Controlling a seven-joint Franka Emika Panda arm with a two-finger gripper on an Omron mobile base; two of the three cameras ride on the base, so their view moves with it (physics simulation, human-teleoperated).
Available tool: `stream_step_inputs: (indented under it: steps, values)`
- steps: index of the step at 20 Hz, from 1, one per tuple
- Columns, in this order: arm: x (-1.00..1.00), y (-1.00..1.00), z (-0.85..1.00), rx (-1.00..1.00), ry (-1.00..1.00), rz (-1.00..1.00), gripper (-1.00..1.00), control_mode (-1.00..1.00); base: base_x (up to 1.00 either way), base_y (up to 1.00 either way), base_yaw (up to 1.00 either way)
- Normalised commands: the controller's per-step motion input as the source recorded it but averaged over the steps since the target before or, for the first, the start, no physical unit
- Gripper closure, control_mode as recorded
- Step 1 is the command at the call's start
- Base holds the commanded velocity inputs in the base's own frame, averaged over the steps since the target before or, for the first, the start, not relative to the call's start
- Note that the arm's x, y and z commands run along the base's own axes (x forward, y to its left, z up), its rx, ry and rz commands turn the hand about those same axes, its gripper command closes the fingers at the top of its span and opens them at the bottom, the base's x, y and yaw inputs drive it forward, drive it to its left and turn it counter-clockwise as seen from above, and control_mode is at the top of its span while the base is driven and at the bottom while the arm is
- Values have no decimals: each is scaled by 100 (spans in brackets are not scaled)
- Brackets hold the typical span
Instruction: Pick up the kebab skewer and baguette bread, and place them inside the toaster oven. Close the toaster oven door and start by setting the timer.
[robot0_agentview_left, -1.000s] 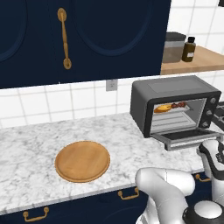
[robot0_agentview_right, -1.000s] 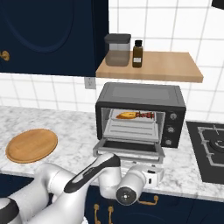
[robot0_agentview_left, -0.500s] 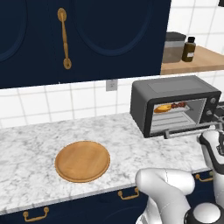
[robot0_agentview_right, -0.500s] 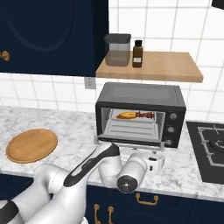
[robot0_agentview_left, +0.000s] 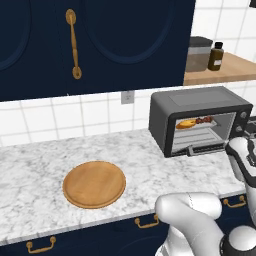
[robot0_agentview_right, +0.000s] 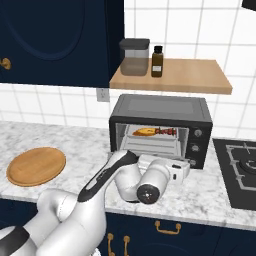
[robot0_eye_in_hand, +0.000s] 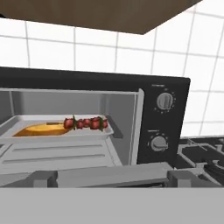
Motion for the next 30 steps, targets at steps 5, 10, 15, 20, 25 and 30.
stream_step_inputs:
  steps: [5, 10, 15, 20, 25, 30]
  values:
    - [-41, -16, -31, 0, 2, 0, -100, -100, 0, 0, 0]
    - [-33, -9, -45, 0, 4, 2, -100, -100, 0, 0, 0]
    - [58, 15, -29, 0, 2, 15, -100, -100, 0, 0, 0]
    - [49, 9, -20, 0, 0, 15, -100, -100, 0, 0, 0]
    - [37, 0, -7, 0, 0, 7, -100, -100, 0, 0, 0]
    - [41, 5, 0, 0, 0, 1, -100, -100, 0, 0, 0]
